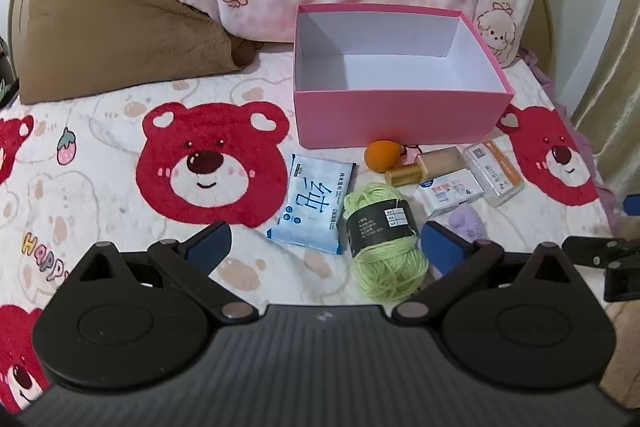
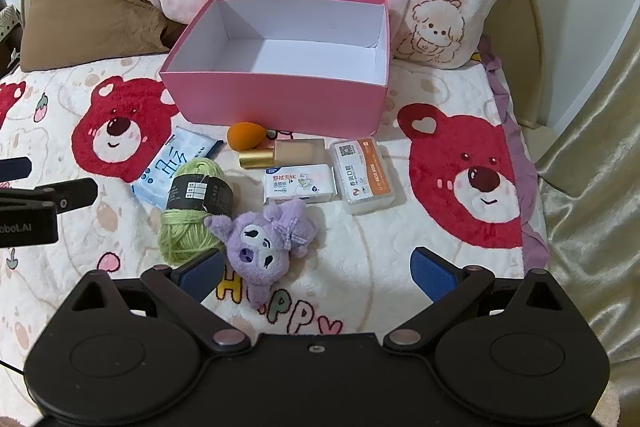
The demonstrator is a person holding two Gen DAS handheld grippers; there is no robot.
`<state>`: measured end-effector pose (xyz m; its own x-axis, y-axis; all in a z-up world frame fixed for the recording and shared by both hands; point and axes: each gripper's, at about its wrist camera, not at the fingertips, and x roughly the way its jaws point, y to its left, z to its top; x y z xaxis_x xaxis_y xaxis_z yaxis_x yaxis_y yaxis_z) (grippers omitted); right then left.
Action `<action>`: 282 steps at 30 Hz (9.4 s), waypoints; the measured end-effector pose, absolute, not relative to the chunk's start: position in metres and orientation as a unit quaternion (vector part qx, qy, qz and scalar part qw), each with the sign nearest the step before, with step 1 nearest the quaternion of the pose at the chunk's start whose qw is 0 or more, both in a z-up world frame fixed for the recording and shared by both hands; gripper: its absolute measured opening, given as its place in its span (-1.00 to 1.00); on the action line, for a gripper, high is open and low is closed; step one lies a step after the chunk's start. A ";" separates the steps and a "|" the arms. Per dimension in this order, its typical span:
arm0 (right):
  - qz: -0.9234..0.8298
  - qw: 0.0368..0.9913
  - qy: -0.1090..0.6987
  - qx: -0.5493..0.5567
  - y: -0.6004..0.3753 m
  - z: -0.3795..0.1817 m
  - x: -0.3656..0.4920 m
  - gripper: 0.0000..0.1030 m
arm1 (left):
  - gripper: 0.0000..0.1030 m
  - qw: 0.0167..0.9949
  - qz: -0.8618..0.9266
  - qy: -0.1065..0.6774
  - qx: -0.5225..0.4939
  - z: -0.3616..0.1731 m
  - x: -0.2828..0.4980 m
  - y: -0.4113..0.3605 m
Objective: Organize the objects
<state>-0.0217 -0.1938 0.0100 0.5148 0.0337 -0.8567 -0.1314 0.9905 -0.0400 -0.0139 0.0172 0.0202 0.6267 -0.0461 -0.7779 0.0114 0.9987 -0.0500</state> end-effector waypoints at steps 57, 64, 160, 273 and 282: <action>0.315 0.856 0.406 -0.063 -0.126 -0.086 0.017 0.97 | 0.77 0.851 -0.111 0.507 -0.074 -0.067 0.071 0.013; 0.337 0.828 0.443 -0.069 -0.111 -0.108 0.044 0.91 | 0.52 0.820 -0.133 0.526 -0.181 -0.091 0.073 0.030; 0.138 0.908 0.368 -0.146 -0.208 -0.099 0.260 -0.63 | -0.09 0.815 -0.132 0.487 -0.286 -0.091 0.326 -0.073; 0.299 0.853 0.420 -0.077 -0.196 -0.128 0.030 0.76 | -0.17 0.838 -0.180 0.441 -0.266 -0.107 0.026 -0.020; 0.315 0.872 0.368 -0.068 -0.201 -0.058 0.031 0.26 | -0.17 0.847 -0.201 0.426 -0.245 -0.039 0.045 0.003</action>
